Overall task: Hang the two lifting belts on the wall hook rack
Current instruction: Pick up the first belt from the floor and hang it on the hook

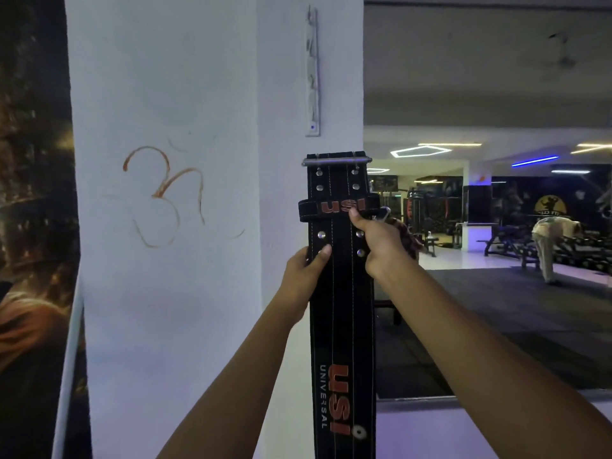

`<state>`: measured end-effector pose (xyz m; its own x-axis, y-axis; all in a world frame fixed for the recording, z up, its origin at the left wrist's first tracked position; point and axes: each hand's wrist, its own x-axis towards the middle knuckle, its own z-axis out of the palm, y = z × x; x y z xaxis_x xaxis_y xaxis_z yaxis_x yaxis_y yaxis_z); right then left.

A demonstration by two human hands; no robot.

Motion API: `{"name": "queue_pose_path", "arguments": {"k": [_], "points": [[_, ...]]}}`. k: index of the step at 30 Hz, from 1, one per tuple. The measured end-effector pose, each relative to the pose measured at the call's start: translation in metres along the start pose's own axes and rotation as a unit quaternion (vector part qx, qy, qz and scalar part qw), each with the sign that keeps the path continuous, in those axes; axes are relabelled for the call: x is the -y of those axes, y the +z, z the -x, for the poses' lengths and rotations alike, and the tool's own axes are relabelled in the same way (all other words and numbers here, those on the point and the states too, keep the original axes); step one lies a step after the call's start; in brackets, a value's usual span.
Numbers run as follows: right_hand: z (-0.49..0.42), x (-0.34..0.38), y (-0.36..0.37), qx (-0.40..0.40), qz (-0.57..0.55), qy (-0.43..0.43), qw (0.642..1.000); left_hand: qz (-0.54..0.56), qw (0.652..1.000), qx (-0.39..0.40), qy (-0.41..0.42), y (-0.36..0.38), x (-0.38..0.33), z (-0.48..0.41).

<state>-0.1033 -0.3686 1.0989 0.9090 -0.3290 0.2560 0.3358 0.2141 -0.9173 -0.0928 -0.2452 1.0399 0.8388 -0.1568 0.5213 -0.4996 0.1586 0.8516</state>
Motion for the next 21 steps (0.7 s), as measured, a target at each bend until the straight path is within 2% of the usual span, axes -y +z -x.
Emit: {"name": "queue_pose_path", "arguments": {"k": [5,10,16,21], "points": [[0.006,0.01,0.003,-0.011,-0.02,-0.015,1.0,0.023,1.0,-0.003,0.005,0.002,0.0,-0.002],[0.009,0.021,0.0,-0.018,-0.02,-0.027,0.999,0.011,0.993,0.072,-0.095,-0.006,0.046,0.026],[0.012,0.026,-0.001,-0.016,-0.028,-0.031,0.999,0.046,0.995,0.053,-0.071,0.0,0.025,0.016],[0.014,0.021,-0.009,-0.011,-0.027,-0.022,0.999,0.011,0.978,0.139,-0.157,-0.011,0.076,0.05]]}}
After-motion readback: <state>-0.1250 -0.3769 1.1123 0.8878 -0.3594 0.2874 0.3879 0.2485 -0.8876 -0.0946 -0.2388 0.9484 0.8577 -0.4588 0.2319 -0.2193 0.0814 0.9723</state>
